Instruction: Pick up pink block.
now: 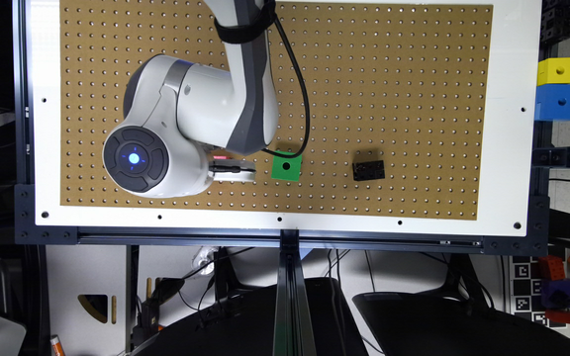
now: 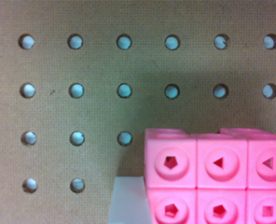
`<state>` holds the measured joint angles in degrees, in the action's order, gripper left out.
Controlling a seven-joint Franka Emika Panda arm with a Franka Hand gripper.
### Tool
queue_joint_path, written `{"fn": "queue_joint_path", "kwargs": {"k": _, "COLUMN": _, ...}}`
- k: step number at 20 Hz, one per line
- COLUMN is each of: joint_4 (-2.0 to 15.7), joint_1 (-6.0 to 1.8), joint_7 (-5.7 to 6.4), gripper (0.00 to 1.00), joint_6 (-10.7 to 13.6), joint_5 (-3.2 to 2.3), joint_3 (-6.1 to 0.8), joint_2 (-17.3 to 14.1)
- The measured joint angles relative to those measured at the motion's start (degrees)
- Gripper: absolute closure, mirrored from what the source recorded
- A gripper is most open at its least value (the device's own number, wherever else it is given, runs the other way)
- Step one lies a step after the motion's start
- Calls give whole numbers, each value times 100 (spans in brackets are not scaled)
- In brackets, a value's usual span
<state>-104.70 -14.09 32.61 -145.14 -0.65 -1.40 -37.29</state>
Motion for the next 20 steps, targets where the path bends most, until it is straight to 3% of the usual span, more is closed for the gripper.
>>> {"fn": "queue_joint_path", "kwargs": {"k": 5, "joint_4": -3, "joint_1": 0, "joint_7": 0, "gripper": 100, "joint_6": 477, "joint_5": 0, "joint_3": 0, "joint_2": 396}}
{"fn": "queue_joint_path", "kwargs": {"k": 14, "joint_4": -2, "joint_1": 0, "joint_7": 0, "gripper": 100, "joint_6": 795, "joint_5": 0, "joint_3": -1, "joint_2": 732}}
{"fn": "queue_joint_path", "kwargs": {"k": 20, "joint_4": 0, "joint_1": 0, "joint_7": 0, "gripper": 100, "joint_6": 1216, "joint_5": 0, "joint_3": -1, "joint_2": 1157}}
